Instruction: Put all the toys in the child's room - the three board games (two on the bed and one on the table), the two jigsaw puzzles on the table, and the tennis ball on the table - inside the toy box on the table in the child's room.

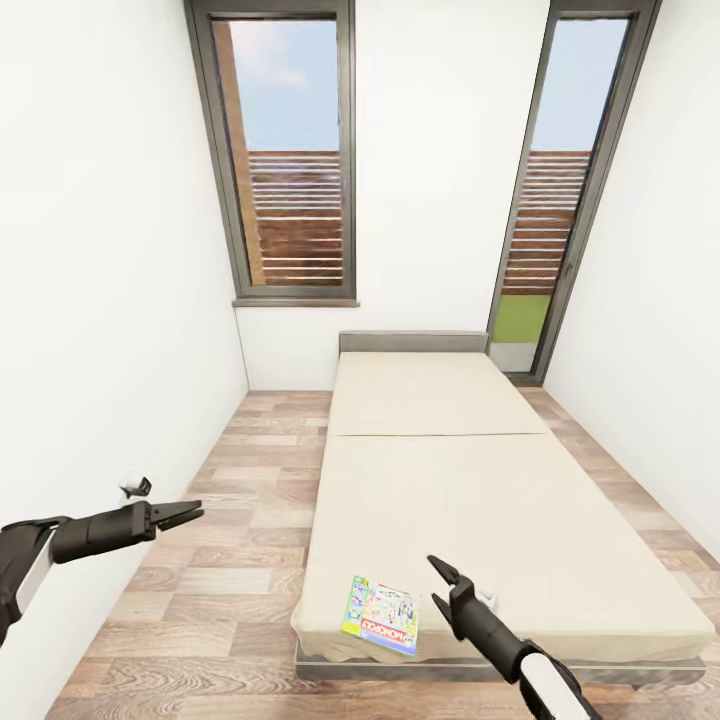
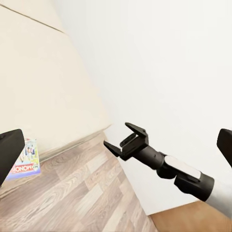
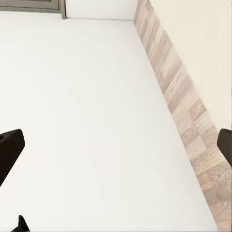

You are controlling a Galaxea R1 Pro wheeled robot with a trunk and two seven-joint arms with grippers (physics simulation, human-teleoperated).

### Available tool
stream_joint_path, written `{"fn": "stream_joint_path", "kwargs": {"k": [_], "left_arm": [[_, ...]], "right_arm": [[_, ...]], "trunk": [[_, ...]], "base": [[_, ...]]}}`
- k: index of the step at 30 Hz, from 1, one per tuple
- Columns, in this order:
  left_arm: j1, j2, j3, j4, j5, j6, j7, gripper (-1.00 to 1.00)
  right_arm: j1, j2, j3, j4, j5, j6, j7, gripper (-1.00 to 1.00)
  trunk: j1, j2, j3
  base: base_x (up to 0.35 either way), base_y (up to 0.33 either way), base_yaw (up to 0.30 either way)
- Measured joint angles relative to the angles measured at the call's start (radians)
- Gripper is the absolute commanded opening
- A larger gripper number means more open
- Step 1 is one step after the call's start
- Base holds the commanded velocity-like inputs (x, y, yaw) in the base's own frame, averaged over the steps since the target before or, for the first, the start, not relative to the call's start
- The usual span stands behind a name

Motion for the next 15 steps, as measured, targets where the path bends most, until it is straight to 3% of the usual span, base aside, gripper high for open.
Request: {"fn": "stream_joint_path", "kwargs": {"k": [6, 15], "left_arm": [[-0.003, 0.0, 0.041, -0.005, 0.0, 0.009, 0.004, 1.0], [-0.004, 0.001, 0.058, -0.012, 0.0, 0.027, 0.005, 1.0]], "right_arm": [[-0.034, -0.007, -0.001, 0.002, 0.002, 0.106, -0.036, 1.0], [-0.054, -0.006, -0.002, 0.008, -0.005, 0.134, -0.138, 1.0]], "trunk": [[0.0, 0.0, 0.0], [0.0, 0.0, 0.0]], "base": [[0.0, 0.0, 0.0], [0.0, 0.0, 0.0]]}}
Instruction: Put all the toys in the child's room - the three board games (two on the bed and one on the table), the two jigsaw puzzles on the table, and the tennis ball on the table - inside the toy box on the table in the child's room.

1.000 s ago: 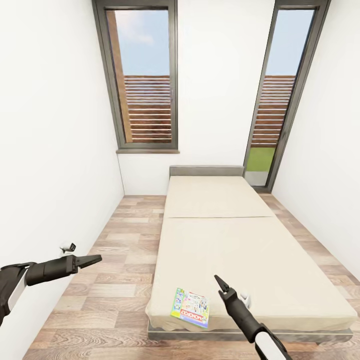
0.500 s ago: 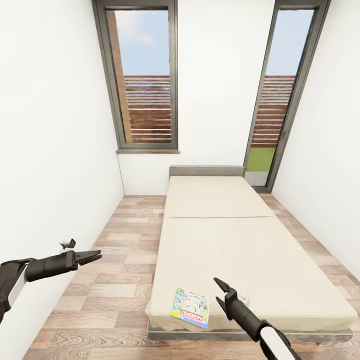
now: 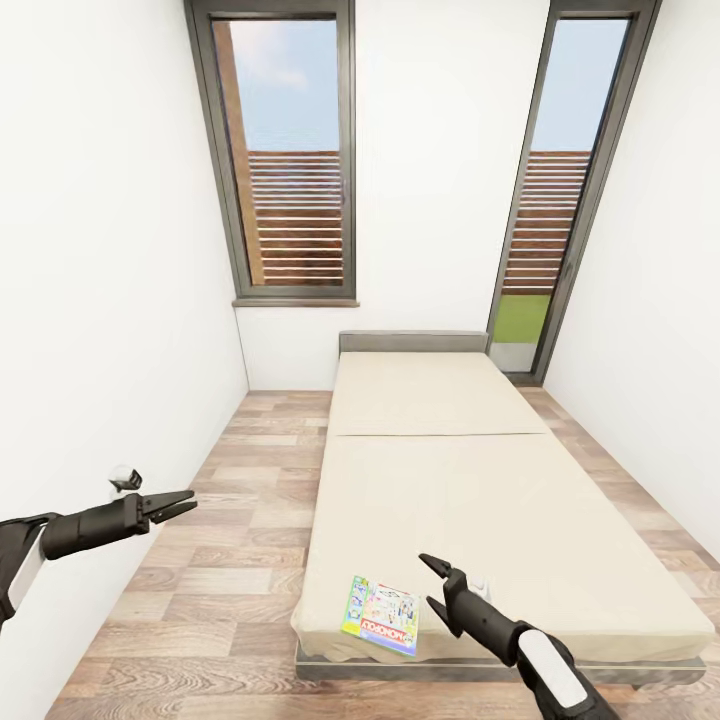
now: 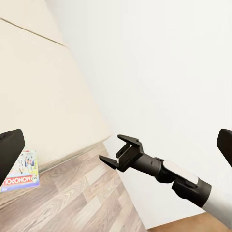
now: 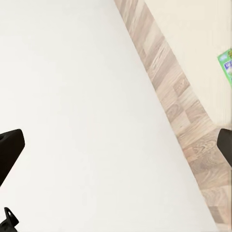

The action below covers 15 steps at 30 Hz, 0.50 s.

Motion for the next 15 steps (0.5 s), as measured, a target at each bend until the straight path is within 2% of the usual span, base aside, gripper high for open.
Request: {"fn": "stream_joint_path", "kwargs": {"k": [11, 15], "left_arm": [[0.0, 0.0, 0.002, -0.001, 0.0, 0.003, 0.0, 1.0], [0.0, 0.002, 0.002, -0.001, 0.0, 0.004, 0.0, 1.0]], "right_arm": [[-0.025, -0.002, 0.0, 0.002, 0.001, 0.074, -0.053, 1.0], [-0.033, -0.002, 0.0, 0.002, -0.002, 0.095, -0.097, 1.0]], "trunk": [[0.0, 0.0, 0.0], [0.015, -0.028, -0.012]], "base": [[0.0, 0.0, 0.0], [0.0, 0.0, 0.0]]}}
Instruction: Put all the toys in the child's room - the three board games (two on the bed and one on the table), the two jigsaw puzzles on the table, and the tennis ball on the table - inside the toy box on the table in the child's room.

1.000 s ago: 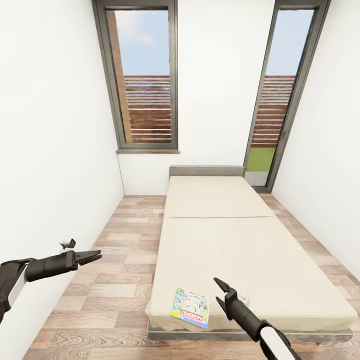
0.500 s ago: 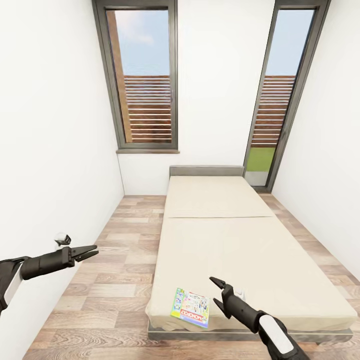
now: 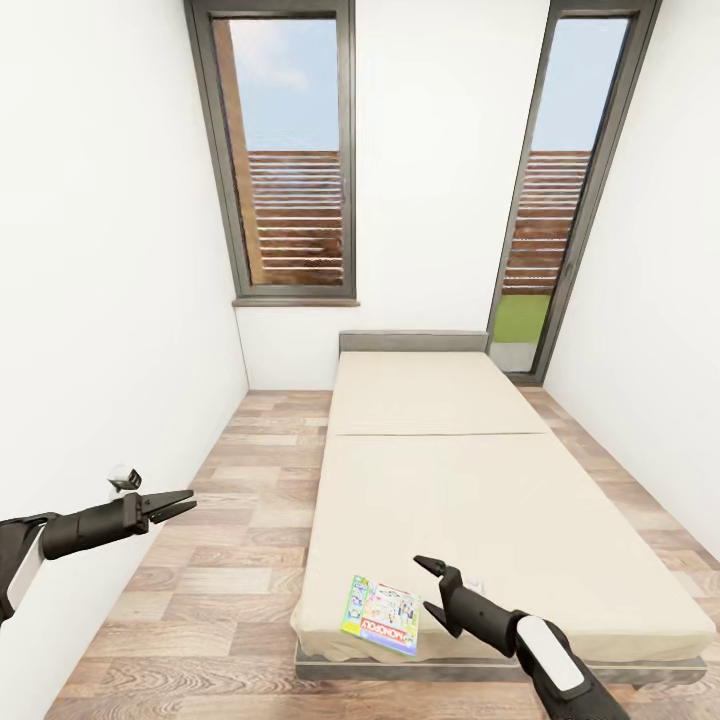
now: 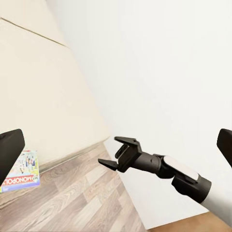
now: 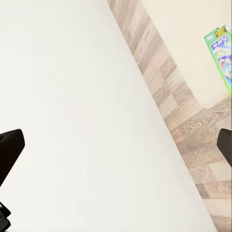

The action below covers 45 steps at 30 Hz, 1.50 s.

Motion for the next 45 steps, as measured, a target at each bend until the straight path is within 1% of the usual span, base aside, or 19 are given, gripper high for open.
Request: {"fn": "stream_joint_path", "kwargs": {"k": [3, 5, 13, 17, 24, 40, 45], "left_arm": [[0.0, 0.0, 0.0, 0.0, 0.0, 0.0, -0.001, 1.0], [0.0, 0.0, 0.0, 0.0, 0.0, 0.001, -0.001, 1.0], [0.0, 0.001, 0.0, -0.001, 0.001, 0.012, -0.003, 1.0], [0.0, 0.002, 0.0, -0.001, 0.001, 0.025, -0.004, 1.0], [0.0, 0.004, 0.001, -0.001, 0.001, 0.032, -0.005, 1.0], [-0.002, 0.008, 0.002, -0.001, 0.002, 0.033, -0.007, 1.0], [-0.002, 0.008, 0.014, -0.001, 0.002, 0.033, -0.006, 1.0]], "right_arm": [[-0.001, -0.003, -0.002, 0.001, -0.002, 0.005, -0.007, 1.0], [-0.002, -0.009, -0.015, 0.002, -0.003, 0.008, -0.009, 1.0], [0.014, -0.017, -0.09, 0.007, -0.006, 0.015, -0.006, 1.0], [0.018, -0.018, -0.106, 0.007, -0.006, 0.02, 0.005, 1.0], [0.02, -0.018, -0.113, 0.008, -0.003, 0.022, 0.01, 1.0], [0.02, -0.018, -0.114, 0.008, 0.008, 0.021, 0.006, 1.0], [0.02, -0.018, -0.105, 0.008, 0.01, 0.021, 0.004, 1.0]], "trunk": [[0.012, -0.021, -0.009], [0.019, -0.035, -0.016], [0.05, -0.091, -0.041], [0.065, -0.119, -0.053], [0.092, -0.168, -0.075], [0.153, -0.28, -0.126], [0.173, -0.315, -0.141]], "base": [[0.0, 0.0, 0.0], [0.0, 0.0, 0.0], [0.0, 0.0, 0.0], [0.0, 0.0, 0.0], [0.0, 0.0, 0.0], [0.0, 0.0, 0.0], [0.0, 0.0, 0.0]]}}
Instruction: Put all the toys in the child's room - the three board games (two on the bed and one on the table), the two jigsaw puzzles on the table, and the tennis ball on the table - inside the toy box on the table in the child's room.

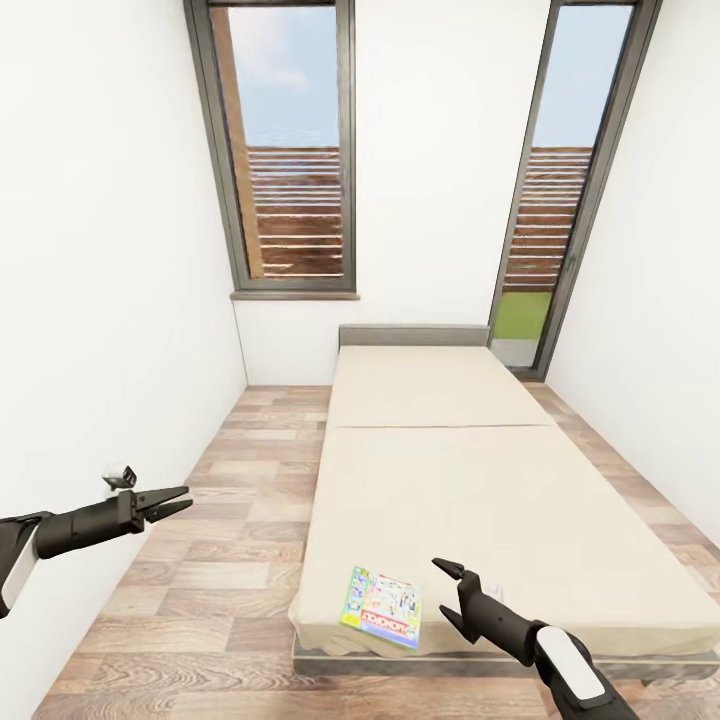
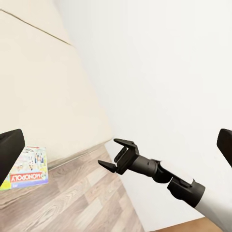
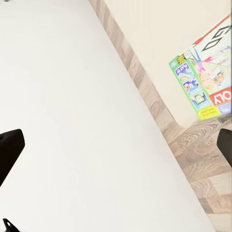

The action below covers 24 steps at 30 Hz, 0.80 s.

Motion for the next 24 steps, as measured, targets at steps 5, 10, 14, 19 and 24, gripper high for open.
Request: {"fn": "stream_joint_path", "kwargs": {"k": [5, 10, 14, 19, 24], "left_arm": [[0.0, 0.0, 0.012, 0.0, 0.0, 0.0, 0.0, 1.0], [0.0, 0.0, 0.014, 0.0, 0.0, 0.0, 0.0, 1.0], [0.0, -0.001, 0.015, 0.0, 0.0, 0.0, 0.0, 1.0], [0.0, -0.001, 0.015, 0.0, 0.0, 0.0, 0.0, 1.0], [0.0, -0.001, 0.015, 0.0, -0.001, 0.0, 0.0, 1.0]], "right_arm": [[0.0, 0.0, 0.005, 0.0, 0.002, -0.001, -0.003, 1.0], [0.0, 0.001, 0.007, 0.0, 0.003, -0.001, -0.009, 1.0], [0.0, 0.0, 0.007, 0.003, 0.003, -0.001, -0.01, 1.0], [0.0, -0.002, 0.008, 0.023, 0.003, 0.0, -0.008, 1.0], [0.0, -0.007, 0.008, 0.039, 0.003, -0.001, -0.009, 1.0]], "trunk": [[0.019, -0.035, -0.016], [0.038, -0.07, -0.031], [0.054, -0.098, -0.044], [0.073, -0.133, -0.06], [0.092, -0.168, -0.075]], "base": [[0.0, 0.0, 0.0], [0.0, 0.0, 0.0], [0.0, 0.0, 0.0], [0.0, 0.0, 0.0], [0.0, 0.0, 0.0]]}}
